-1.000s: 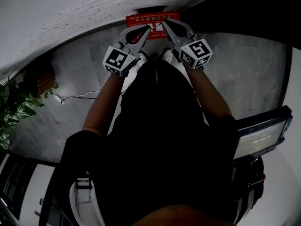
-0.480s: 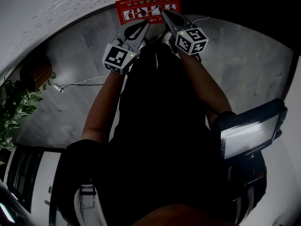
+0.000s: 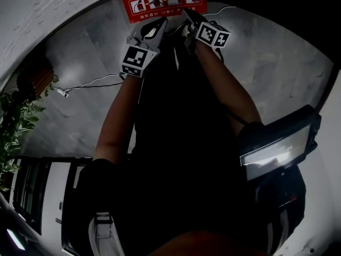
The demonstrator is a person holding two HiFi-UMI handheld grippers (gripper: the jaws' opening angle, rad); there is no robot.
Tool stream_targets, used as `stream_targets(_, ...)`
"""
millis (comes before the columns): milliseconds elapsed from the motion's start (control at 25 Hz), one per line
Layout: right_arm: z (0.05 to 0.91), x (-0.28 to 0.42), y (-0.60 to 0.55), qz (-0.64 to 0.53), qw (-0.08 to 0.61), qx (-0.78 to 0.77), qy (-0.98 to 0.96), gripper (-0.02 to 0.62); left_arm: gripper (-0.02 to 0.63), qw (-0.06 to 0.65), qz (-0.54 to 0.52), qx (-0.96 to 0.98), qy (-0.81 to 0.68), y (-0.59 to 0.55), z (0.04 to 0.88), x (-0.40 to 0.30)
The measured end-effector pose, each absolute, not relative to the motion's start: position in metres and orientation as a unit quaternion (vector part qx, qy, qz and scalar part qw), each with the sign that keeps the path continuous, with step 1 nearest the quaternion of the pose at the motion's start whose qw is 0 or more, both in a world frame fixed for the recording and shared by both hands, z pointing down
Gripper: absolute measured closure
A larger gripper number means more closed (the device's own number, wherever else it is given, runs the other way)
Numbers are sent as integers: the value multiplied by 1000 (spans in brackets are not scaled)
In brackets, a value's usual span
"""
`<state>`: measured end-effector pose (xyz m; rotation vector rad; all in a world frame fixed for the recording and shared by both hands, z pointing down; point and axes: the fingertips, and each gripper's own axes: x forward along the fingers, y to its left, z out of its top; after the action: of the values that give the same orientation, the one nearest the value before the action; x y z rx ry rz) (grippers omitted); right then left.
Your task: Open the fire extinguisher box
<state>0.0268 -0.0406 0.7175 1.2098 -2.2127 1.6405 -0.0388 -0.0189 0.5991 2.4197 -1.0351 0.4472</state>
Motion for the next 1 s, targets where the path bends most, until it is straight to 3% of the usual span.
stream_targets(480, 808, 40, 1, 661, 23, 425, -618, 535, 604, 255, 189, 864, -391, -15, 657, -32)
stream_targets(1000, 863, 28, 8, 710, 2, 412, -571, 474, 604, 265, 195, 857, -397, 0, 683, -30)
